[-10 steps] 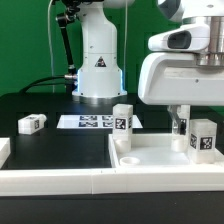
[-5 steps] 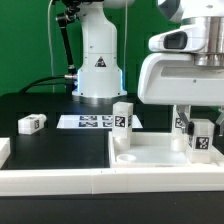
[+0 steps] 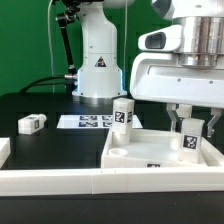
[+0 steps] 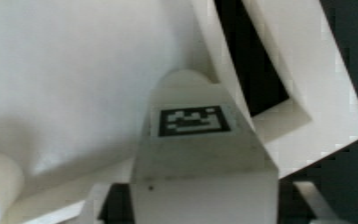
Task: Assemble square table
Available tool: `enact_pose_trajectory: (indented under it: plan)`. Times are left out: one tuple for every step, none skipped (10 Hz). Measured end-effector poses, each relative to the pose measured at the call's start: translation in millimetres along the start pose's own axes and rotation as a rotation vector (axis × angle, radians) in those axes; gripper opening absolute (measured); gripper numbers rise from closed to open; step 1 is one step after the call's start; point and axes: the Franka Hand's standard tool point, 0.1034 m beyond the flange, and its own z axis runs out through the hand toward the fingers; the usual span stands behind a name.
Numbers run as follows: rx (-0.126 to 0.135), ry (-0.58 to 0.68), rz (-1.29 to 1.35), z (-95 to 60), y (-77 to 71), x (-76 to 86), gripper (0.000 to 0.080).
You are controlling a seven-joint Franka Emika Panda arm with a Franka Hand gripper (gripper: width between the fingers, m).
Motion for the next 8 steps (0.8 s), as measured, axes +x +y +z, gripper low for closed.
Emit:
enact_pose_trajectory:
  plan:
    - [-0.006,-0.002,0.033,0.3,3.7,2.1,0.03]
    - [-0.015,-0.003,0.104,0.3,9.0,4.9,0.0302]
    - [-0.022,-0.001,0.142,0.2,11.9,6.6,0.0302]
    - [-0.025,0.001,0.128,0.3,13.2,7.4,0.0304]
    - [-0.026,0.001,0.12,0.0,12.4,6.9,0.0385]
    - [-0.032,0.011,0.054,-4.2,10.2,6.3,0.0385]
    - [-0.026,0.013,-0.003,-10.3,10.1,6.1,0.0586]
    - [-0.021,0.011,-0.056,-15.3,12.0,4.9,0.063]
